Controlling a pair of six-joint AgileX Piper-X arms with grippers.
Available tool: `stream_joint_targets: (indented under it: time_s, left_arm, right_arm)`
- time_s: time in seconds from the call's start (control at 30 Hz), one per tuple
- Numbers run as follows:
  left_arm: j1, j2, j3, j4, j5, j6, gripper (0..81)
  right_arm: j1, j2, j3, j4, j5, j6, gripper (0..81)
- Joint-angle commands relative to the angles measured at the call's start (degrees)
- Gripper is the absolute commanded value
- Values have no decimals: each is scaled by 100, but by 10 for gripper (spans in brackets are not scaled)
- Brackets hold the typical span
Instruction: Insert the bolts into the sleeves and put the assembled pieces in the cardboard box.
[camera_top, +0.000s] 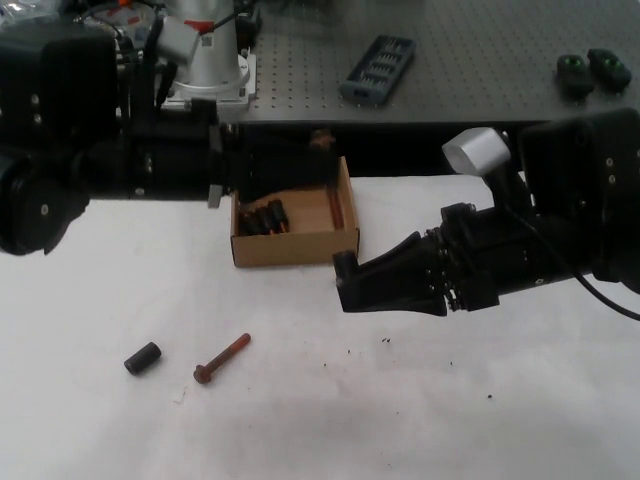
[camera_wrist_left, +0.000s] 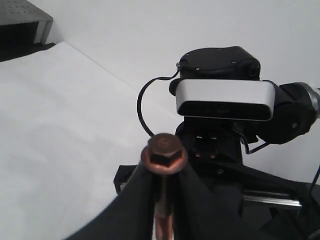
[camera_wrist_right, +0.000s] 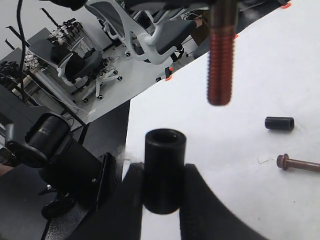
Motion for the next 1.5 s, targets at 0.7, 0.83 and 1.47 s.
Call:
stream_joint_targets:
  time_s: [0.7,0.83,1.47]
  left_arm:
    - [-21,-17,-120,-38,349,-354,6]
    - [-21,-17,-120,234,349,-354,6]
    - [-71,-17,-120,522,606,-264,6]
  right_arm:
    - [-42,41,-15,-8,226,-81,45]
    - [-42,41,-15,-8,226,-81,45]
    - [-24,41,-15,-224,226,2,45]
